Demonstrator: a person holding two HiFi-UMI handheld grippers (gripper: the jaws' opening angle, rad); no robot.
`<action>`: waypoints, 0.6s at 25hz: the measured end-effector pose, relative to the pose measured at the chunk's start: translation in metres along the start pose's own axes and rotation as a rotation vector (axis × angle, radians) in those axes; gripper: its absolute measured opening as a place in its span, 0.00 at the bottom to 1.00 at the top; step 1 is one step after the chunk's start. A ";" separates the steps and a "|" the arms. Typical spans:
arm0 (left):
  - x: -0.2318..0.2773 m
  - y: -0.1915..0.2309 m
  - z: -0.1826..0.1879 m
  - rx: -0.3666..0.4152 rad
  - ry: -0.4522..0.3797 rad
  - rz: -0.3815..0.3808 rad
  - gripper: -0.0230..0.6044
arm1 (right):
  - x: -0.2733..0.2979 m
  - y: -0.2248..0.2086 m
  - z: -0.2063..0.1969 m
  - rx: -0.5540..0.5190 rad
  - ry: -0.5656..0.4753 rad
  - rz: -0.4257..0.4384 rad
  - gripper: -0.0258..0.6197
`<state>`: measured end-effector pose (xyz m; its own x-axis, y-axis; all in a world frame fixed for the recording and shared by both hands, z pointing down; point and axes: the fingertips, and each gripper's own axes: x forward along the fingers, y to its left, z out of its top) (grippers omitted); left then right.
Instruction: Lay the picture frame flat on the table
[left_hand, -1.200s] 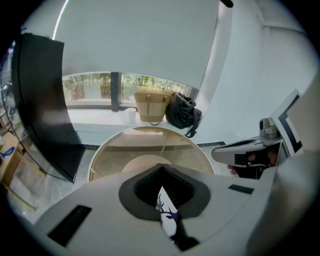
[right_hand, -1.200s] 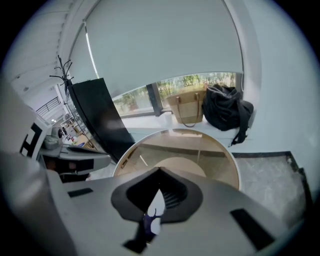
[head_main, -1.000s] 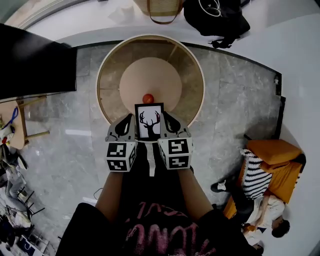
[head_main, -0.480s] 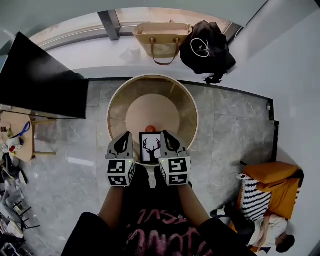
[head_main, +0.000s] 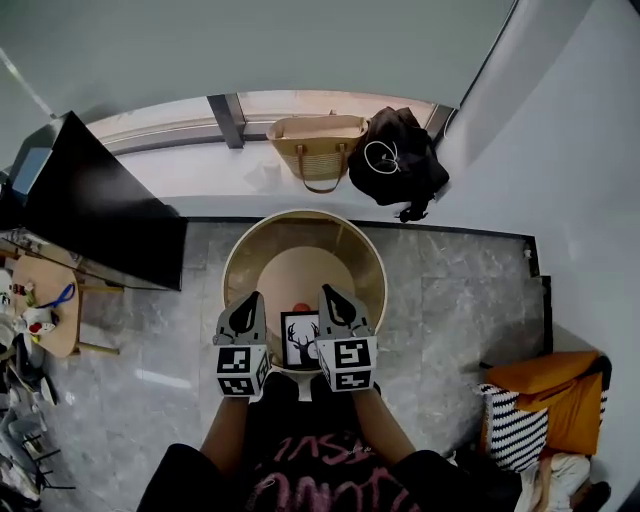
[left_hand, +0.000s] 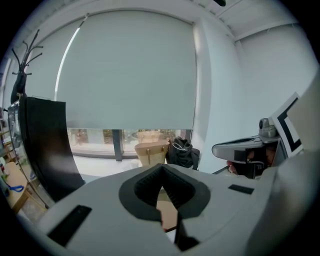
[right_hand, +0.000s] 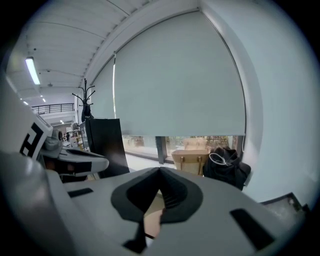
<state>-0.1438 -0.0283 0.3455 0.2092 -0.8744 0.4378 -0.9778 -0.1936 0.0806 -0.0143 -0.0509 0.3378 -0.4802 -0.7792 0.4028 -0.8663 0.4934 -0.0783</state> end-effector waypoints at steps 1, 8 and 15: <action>-0.001 -0.002 0.007 0.006 -0.012 -0.003 0.05 | -0.002 -0.001 0.006 -0.004 -0.013 -0.003 0.07; -0.012 -0.010 0.048 0.053 -0.100 -0.008 0.05 | -0.020 -0.007 0.042 -0.033 -0.088 -0.015 0.07; -0.015 -0.007 0.088 0.086 -0.168 0.000 0.05 | -0.032 -0.022 0.087 -0.027 -0.194 -0.041 0.07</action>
<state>-0.1388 -0.0530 0.2593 0.2158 -0.9350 0.2814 -0.9744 -0.2247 0.0007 0.0079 -0.0707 0.2475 -0.4648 -0.8573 0.2215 -0.8827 0.4682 -0.0401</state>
